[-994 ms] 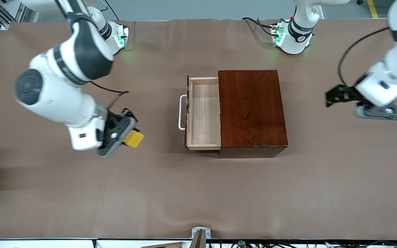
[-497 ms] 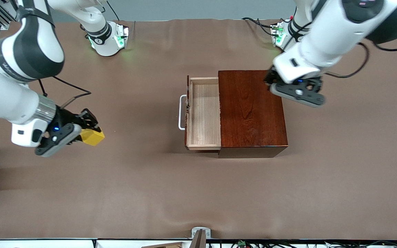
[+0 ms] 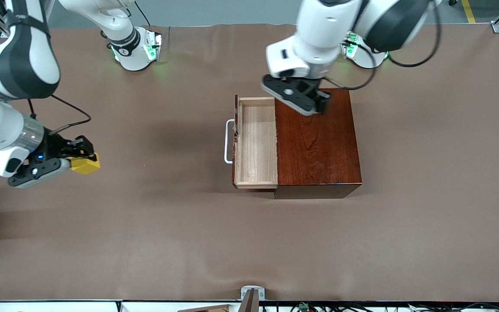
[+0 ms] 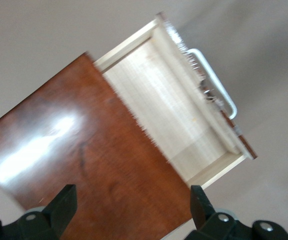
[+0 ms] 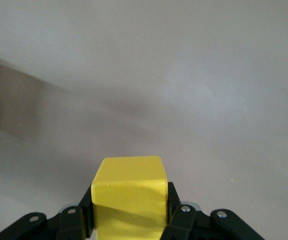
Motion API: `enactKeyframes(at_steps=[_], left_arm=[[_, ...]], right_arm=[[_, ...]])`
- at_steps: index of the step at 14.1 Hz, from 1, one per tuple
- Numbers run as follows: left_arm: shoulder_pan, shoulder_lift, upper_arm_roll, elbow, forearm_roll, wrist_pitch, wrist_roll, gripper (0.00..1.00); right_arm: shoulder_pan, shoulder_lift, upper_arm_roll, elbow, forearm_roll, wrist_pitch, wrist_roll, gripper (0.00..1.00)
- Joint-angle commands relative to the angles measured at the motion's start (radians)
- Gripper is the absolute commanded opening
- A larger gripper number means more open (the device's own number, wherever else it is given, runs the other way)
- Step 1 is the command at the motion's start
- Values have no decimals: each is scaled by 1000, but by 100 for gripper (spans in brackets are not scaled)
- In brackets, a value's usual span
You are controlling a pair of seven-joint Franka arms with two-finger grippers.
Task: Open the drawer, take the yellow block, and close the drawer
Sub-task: 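Carry the cube away with the right gripper while the left gripper reaches the drawer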
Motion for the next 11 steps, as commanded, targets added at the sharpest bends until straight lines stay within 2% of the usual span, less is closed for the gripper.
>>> enactKeyframes(at_steps=[1,3,5,8,11], left_arm=[[-49,97,-4,57,20,62,44,100],[-101,188,-3,113,22,106,107,100],[-160,271,10,166,25,174,220,100],[-223,345,13,183,89,283,331,100],[-231,426,11,198,108,357,530,100]], right_arm=[[-49,-25,13,-81,-61,48,102,0],[-42,-18,15,-110,-107,56,251,0],[-38,-9,16,-167,-107,114,336,0],[-48,-2,16,-310,-107,312,338,0],[-90,76,15,-327,-107,400,338,0]])
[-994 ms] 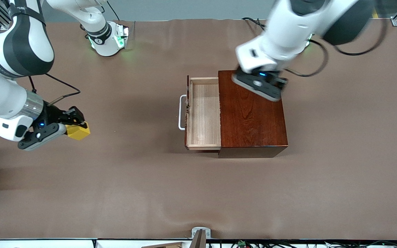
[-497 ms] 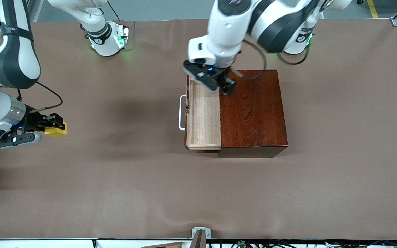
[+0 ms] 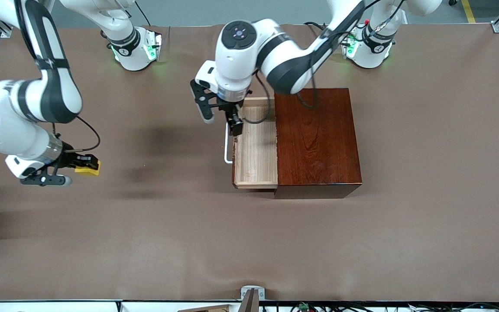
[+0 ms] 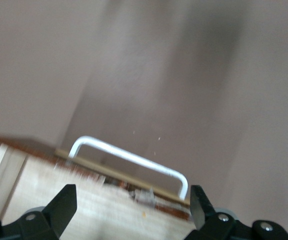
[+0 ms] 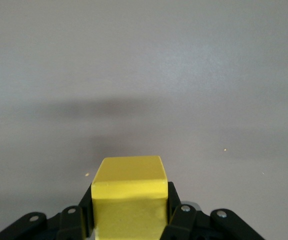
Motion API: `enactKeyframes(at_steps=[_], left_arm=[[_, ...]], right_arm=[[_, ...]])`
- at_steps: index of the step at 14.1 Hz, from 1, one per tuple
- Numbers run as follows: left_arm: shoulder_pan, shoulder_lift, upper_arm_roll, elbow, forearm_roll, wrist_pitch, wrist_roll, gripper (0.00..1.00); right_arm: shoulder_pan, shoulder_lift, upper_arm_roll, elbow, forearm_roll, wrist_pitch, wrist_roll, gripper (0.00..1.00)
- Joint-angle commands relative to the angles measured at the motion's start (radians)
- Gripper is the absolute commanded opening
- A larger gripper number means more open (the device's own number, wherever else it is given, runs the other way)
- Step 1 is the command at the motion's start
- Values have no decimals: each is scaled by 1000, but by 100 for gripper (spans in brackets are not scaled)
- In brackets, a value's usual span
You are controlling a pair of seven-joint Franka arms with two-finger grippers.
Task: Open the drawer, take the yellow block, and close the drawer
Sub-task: 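Lower the cube onto the table with the right gripper and release it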
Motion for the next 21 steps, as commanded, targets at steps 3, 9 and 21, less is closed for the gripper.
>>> enactKeyframes(at_steps=[3,9,21], left_arm=[[-12,105,17,63,34,62,254,100],[-18,150,34,61,51,90,349,100],[-14,122,44,55,143,-85,346,100]], right_arm=[[-68,109,10,-7,-23,131,23,0],[-82,235,10,40,-23,231,21,0],[-74,335,9,110,-30,231,20,100]])
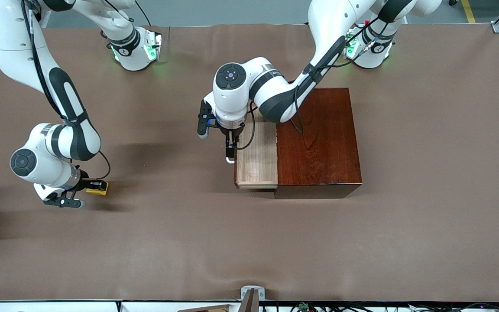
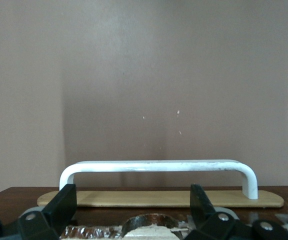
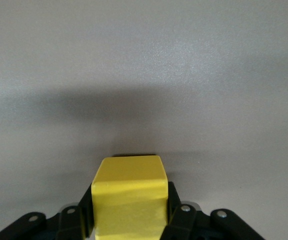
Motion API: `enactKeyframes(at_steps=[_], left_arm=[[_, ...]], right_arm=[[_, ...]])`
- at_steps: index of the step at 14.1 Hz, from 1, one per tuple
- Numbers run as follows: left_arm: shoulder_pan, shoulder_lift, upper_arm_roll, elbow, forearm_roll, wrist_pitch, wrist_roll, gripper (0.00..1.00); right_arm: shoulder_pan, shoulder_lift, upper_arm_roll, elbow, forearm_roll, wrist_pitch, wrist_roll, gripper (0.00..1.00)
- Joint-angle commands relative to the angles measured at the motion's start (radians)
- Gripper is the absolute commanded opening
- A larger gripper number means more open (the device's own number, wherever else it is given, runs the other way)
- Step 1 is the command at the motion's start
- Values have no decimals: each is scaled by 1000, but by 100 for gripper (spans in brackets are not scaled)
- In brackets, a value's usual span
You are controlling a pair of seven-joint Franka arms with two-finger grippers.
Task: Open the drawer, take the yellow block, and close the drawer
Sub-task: 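Lower the cube onto the table with the right gripper and release it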
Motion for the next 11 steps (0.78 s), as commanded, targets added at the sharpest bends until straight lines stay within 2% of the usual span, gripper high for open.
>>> enactKeyframes(at_steps=[1,6,11], left_arm=[[-1,-21,5,9,61,-106,11,100],[15,-48,6,9,110,-237,11,100],[75,-50,5,7,146,-300,13,100]], right_arm=[[-8,8,11,19,-25,-8,21,100],[-9,-26,11,18,-23,-31,19,100],[0,-152,11,19,-23,-195,22,100]])
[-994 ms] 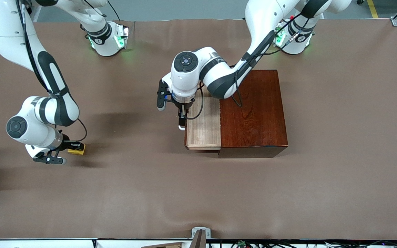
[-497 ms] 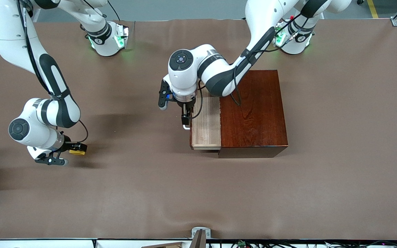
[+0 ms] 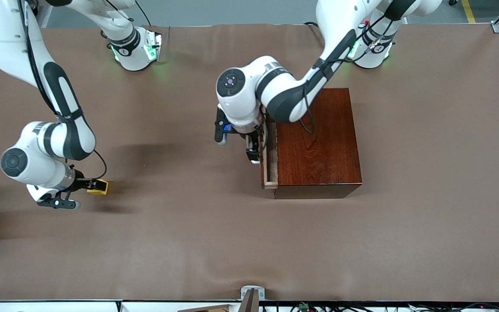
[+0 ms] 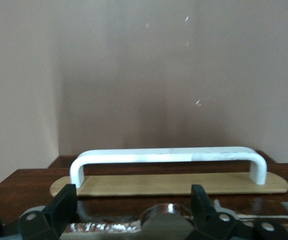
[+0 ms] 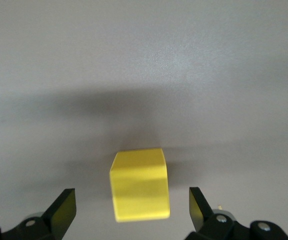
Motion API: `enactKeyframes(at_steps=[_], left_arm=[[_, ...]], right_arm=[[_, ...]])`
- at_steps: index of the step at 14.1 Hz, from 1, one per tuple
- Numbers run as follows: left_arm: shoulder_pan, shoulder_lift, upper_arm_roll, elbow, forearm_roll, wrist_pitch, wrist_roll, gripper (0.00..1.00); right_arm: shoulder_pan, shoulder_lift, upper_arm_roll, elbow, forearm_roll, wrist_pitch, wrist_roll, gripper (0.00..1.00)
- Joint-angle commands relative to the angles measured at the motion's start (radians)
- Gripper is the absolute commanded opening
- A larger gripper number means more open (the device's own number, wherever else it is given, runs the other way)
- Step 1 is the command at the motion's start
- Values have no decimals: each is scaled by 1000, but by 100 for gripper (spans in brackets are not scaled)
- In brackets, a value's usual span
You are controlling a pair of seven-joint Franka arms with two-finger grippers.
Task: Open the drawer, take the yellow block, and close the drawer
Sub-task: 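Lower the cube onto the table with the right gripper and release it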
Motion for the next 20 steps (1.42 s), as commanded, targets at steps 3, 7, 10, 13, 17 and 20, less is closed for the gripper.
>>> enactKeyframes(at_steps=[3,7,10,13,17,20], left_arm=[[40,-19,-3,-11,45,-54,13,100],[57,-22,-2,-11,45,-99,13,100],[71,-22,-3,-11,54,-146,30,100],[72,-22,-5,-10,48,-162,33,100],[63,-24,-23,1,36,28,-89,100],[63,-44,-26,1,30,168,-240,100]], right_arm=[[0,-172,10,-20,-21,-185,21,100],[-2,-301,12,-19,-21,-309,21,100],[-2,-381,10,13,-21,-435,21,100],[-3,-388,10,182,-22,-637,21,100],[-3,-389,10,329,-22,-797,22,100],[-3,-395,12,385,-19,-845,22,100]])
